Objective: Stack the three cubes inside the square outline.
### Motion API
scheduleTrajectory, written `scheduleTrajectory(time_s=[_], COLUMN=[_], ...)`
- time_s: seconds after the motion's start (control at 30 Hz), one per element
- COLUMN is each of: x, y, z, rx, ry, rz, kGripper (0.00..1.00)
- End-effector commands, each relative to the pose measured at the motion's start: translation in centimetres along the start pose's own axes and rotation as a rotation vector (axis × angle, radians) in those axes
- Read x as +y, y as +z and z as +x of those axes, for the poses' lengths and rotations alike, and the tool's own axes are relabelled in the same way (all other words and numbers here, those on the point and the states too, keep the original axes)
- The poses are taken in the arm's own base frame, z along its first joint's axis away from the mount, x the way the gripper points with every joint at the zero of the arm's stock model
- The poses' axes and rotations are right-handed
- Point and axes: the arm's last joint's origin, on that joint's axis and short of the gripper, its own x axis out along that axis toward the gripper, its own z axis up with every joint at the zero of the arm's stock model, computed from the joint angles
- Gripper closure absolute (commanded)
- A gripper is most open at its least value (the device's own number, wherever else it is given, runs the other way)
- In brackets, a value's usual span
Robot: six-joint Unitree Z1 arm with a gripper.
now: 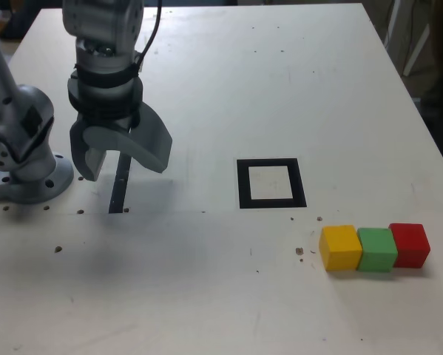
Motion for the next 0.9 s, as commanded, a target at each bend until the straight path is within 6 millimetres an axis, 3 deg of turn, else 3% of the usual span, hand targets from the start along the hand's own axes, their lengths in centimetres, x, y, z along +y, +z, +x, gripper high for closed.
scheduleTrajectory(time_s=[0.0, 0.43, 0.87], x=[0.0, -0.1, -1.3], y=[0.0, 0.6, 5.3], z=[0.0, -0.3, -1.7], rx=[0.006, -0.009, -0.033], ry=[-0.001, -0.006, -0.006], rz=[0.001, 0.029, 0.184], kGripper=[0.01, 0.01, 0.01])
